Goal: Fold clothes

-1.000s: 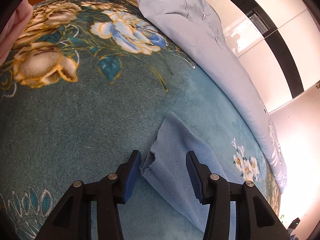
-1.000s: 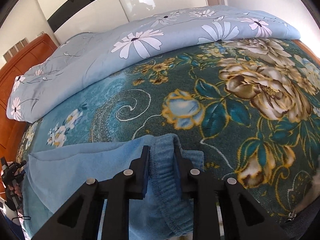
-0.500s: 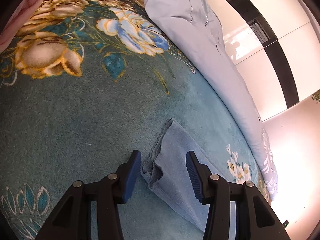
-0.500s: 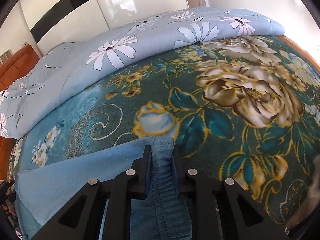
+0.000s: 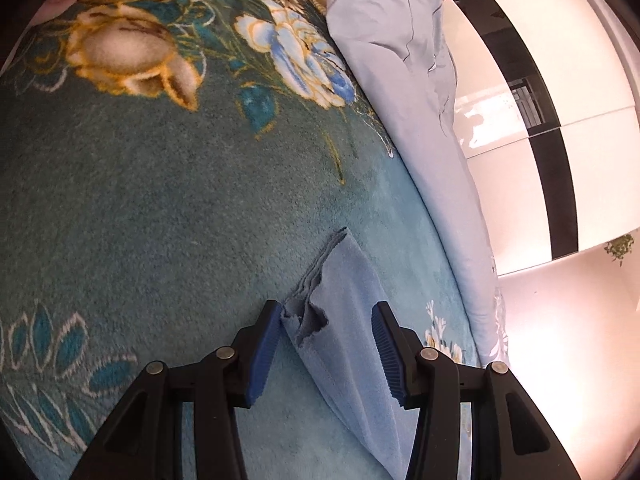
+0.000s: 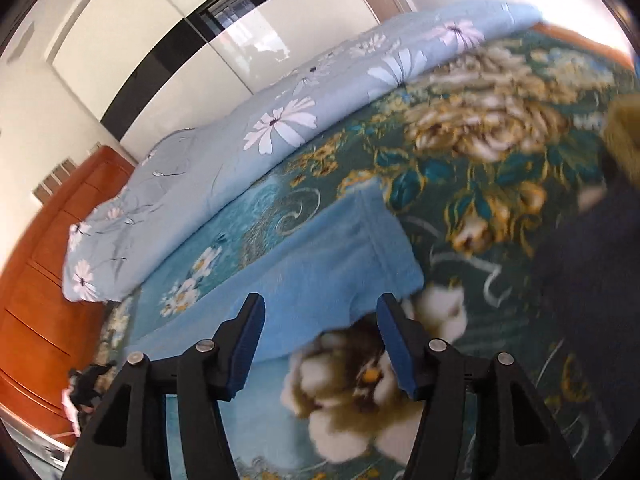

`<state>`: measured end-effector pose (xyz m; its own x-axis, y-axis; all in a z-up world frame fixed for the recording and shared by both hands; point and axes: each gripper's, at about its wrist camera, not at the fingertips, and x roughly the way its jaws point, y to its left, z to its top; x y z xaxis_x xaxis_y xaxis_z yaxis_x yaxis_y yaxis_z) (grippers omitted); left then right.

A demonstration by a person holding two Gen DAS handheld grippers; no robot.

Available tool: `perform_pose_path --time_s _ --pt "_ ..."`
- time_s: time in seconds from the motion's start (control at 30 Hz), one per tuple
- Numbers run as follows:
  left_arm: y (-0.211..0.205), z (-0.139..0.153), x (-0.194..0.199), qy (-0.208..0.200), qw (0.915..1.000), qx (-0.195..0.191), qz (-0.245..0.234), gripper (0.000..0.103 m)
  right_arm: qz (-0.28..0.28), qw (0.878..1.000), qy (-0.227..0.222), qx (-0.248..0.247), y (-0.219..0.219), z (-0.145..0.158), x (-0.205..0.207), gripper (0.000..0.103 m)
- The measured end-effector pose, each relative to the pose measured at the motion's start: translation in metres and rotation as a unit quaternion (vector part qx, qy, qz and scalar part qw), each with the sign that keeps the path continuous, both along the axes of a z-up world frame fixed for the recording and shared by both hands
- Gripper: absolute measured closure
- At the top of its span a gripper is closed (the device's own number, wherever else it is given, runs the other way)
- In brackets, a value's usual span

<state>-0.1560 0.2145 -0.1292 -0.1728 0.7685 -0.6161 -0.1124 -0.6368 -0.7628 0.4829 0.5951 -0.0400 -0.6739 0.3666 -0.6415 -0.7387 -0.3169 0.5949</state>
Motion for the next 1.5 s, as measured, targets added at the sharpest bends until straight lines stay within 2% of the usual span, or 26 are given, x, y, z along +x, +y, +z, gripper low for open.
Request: perform_pose_path --time_s 0.1,0.2,0.3,0.43,0.5,0.53,0.57,0.6,0.67,0.77,0.87,0.93,1.0,1.13,1.23,1.3,1.43,1.47,1.5 --pt "-0.005 -0.002 0.009 -0.017 0.9997 0.015 0.0 0.05 -0.023 0.997 0.054 -0.056 0.007 -0.026 0.004 0.037" --pt "-0.003 -0.001 0.016 -0.012 0.9996 0.026 -0.002 0.041 -0.061 0.99 0.106 -0.074 0.021 -0.038 0.003 0.036" --pt "0.007 0.002 0.017 0.001 0.9999 0.012 0.001 0.035 -0.077 0.982 0.147 -0.094 0.033 -0.047 -0.005 0.036" --pt "0.022 0.008 0.019 0.025 0.9995 -0.017 0.012 0.034 -0.096 0.975 0.161 -0.118 0.041 -0.055 -0.014 0.036" --pt "0.025 0.01 0.021 0.031 0.999 -0.016 0.027 0.035 -0.104 0.973 0.164 -0.123 0.043 -0.056 -0.013 0.037" --pt "0.026 0.01 0.021 0.031 0.9988 -0.019 0.032 0.037 -0.104 0.974 0.162 -0.122 0.044 -0.055 -0.014 0.041" --pt "0.027 0.01 0.021 0.031 0.9986 -0.023 0.036 0.049 -0.103 0.976 0.154 -0.117 0.045 -0.052 -0.013 0.052" --pt "0.027 0.009 0.02 0.028 0.9985 -0.027 0.039 0.072 -0.102 0.978 0.145 -0.11 0.045 -0.048 -0.013 0.058" --pt "0.024 0.007 0.018 0.021 0.9982 -0.035 0.043 0.097 -0.092 0.982 0.128 -0.104 0.047 -0.043 -0.013 0.081" --pt "0.01 0.021 0.019 0.028 0.9986 -0.016 0.042 0.097 -0.071 0.988 0.113 -0.08 0.049 -0.024 -0.017 0.092" --pt "-0.008 0.044 0.023 0.046 0.9983 0.015 0.034 0.097 -0.03 0.991 0.127 -0.037 0.039 0.01 -0.01 0.092" --pt "-0.023 0.059 0.033 0.078 0.9968 0.004 0.021 0.097 -0.009 0.994 0.109 -0.008 0.026 0.022 -0.001 0.092" --pt "-0.04 0.058 0.042 0.087 0.9961 -0.009 0.012 0.097 -0.005 0.995 0.096 -0.031 0.021 0.007 0.013 0.092" --pt "-0.066 0.024 0.052 0.033 0.9988 -0.036 0.011 0.097 -0.008 0.993 0.067 -0.097 0.014 -0.04 0.026 0.092" --pt "-0.081 0.014 0.062 0.017 0.999 -0.037 0.019 0.097 -0.012 0.993 0.064 -0.1 0.008 -0.049 0.028 0.092" --pt "-0.087 0.018 0.068 0.021 0.999 -0.031 0.024 0.097 -0.008 0.994 0.059 -0.094 0.006 -0.046 0.026 0.091" --pt "-0.073 0.063 0.087 0.097 0.9934 -0.062 0.01 0.097 -0.001 0.997 0.03 -0.072 0.001 -0.033 0.018 0.085" --pt "-0.066 0.079 0.094 0.127 0.9896 -0.068 0.003 0.097 0.0 0.998 0.014 -0.062 -0.001 -0.028 0.017 0.076" --pt "-0.058 0.097 0.104 0.158 0.9849 -0.071 -0.006 0.097 0.0 0.999 -0.002 -0.053 -0.003 -0.024 0.015 0.071"
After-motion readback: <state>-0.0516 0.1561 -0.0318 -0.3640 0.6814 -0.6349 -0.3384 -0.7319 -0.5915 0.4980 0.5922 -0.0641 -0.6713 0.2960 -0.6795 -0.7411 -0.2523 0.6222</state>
